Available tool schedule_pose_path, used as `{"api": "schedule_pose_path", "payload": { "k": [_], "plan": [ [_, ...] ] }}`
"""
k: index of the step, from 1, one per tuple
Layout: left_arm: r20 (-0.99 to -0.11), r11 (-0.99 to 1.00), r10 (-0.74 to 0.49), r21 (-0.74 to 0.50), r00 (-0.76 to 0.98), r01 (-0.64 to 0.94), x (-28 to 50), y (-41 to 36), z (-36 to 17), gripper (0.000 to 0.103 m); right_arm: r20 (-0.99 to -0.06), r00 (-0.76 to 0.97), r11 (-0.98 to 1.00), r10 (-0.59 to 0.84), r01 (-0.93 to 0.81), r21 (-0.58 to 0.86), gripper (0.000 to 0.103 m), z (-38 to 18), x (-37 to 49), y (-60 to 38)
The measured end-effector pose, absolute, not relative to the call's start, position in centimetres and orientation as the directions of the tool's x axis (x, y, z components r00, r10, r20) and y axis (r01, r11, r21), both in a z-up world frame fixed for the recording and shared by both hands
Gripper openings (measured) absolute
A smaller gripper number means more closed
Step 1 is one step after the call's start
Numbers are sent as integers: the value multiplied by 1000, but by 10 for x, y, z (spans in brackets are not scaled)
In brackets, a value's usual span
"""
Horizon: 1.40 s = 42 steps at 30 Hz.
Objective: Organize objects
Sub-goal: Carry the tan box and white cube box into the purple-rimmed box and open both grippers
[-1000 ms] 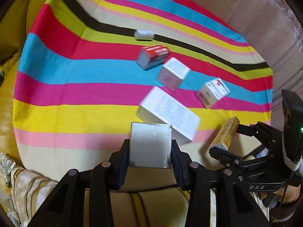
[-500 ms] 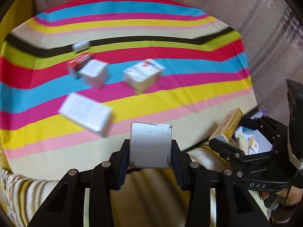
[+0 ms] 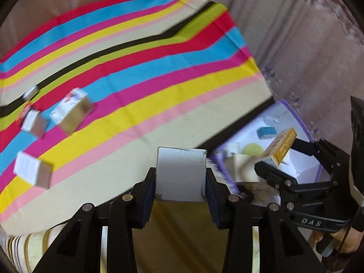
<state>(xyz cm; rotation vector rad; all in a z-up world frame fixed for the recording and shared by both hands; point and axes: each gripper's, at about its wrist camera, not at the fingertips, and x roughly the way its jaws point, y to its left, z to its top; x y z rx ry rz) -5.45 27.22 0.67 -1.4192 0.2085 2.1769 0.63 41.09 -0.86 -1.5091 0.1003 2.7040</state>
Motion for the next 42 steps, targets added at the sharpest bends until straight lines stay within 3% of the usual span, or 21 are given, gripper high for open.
{"api": "schedule_pose_path", "payload": {
  "k": [21, 28, 42],
  "plan": [
    [-890, -657, 449, -274, -72, -703, -11, 379, -13, 43, -866, -471, -934, 169, -358, 13, 84, -28, 71, 528],
    [-892, -665, 447, -279, -70, -693, -11, 376, -14, 66, -869, -472, -941, 148, -338, 23, 91, -29, 67, 523],
    [-892, -713, 435, -256, -125, -653, -22, 360, -9, 66, -865, -477, -954, 157, -300, -8, 92, -26, 62, 505]
  ]
}}
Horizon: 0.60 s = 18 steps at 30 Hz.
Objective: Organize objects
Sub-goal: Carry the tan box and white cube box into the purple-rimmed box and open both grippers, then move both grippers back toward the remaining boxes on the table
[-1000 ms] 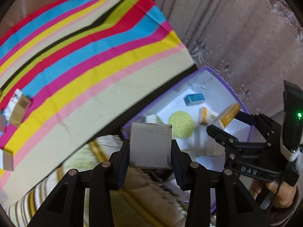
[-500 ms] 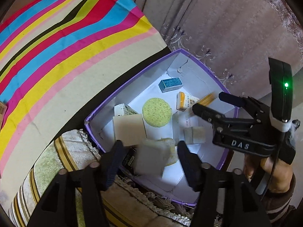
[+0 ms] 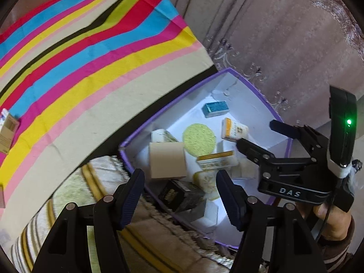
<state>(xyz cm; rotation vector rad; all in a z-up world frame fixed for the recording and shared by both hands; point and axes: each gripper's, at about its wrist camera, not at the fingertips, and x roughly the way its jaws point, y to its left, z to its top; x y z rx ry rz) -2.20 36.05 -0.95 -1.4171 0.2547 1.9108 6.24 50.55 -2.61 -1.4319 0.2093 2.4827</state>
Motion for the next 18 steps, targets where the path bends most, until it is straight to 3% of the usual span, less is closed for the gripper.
{"api": "schedule_pose_path", "payload": {
  "k": [18],
  "plan": [
    [-891, -857, 376, -228, -256, -463, -71, 247, 1, 66, -869, -483, -974, 103, -224, 9, 92, -22, 50, 473]
  ]
}}
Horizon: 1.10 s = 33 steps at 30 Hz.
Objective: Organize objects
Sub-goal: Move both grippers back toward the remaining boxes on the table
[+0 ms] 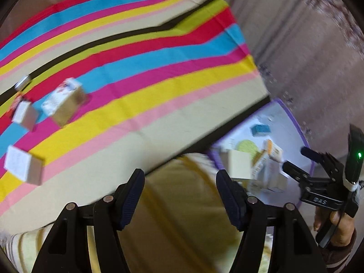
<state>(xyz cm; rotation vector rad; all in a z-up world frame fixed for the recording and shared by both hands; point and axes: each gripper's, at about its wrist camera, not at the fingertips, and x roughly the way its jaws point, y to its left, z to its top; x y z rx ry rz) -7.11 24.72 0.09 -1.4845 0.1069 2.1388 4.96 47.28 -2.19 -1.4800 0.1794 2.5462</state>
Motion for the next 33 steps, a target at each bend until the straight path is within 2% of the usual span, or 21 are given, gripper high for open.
{"api": "schedule_pose_path", "payload": {
  "k": [5, 12, 16, 23, 27, 33],
  "plan": [
    [-889, -903, 341, -220, -305, -368, -93, 190, 4, 68, -869, -488, -983, 82, -185, 11, 93, -16, 43, 456],
    [-884, -949, 276, -187, -377, -255, -118, 101, 10, 85, -863, -501, -992, 68, -125, -6, 96, -4, 29, 431],
    [-888, -965, 239, -171, -394, -201, -130, 57, 8, 88, -863, -504, -996, 39, -93, 9, 97, 2, 19, 417],
    [-895, -957, 214, -110, -392, -270, -138, 46, -3, 91, -854, -521, -1000, 2, -6, 2, 99, 17, -1, 376],
    [-891, -949, 204, -78, -406, -307, -146, 50, -6, 99, -842, -536, -998, -64, 53, 42, 100, 29, -18, 351],
    [-910, -923, 204, -56, -360, -381, -151, 53, -15, 103, -837, -536, -990, -115, 132, 52, 101, 35, -50, 313]
  ]
}}
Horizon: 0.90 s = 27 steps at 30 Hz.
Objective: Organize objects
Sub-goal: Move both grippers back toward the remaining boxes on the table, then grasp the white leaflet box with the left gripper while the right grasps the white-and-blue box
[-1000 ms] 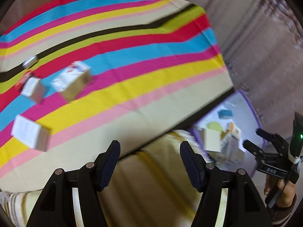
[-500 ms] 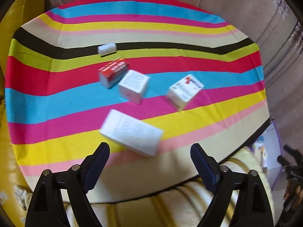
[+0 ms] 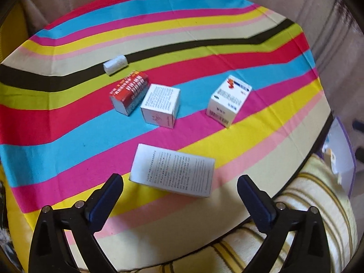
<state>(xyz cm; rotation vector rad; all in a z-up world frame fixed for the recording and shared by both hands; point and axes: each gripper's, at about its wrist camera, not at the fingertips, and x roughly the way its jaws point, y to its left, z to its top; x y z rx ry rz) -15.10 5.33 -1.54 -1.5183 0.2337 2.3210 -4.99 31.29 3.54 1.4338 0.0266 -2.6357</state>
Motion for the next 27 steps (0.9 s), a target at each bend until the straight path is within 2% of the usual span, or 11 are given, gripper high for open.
{"api": "schedule_pose_path", "payload": {
  "k": [12, 18, 27],
  "plan": [
    [-945, -920, 168, -48, -282, -388, -170, 52, -52, 103, -840, -515, -960, -172, 278, 26, 102, 10, -126, 240],
    [-933, -918, 202, -74, -299, -390, -169, 51, -53, 89, -848, -498, -943, -180, 333, 4, 102, -11, -160, 213],
    [-912, -933, 205, -72, -355, -353, -158, 47, -49, 88, -864, -475, -931, -168, 363, -19, 102, -40, -195, 186]
  ]
}}
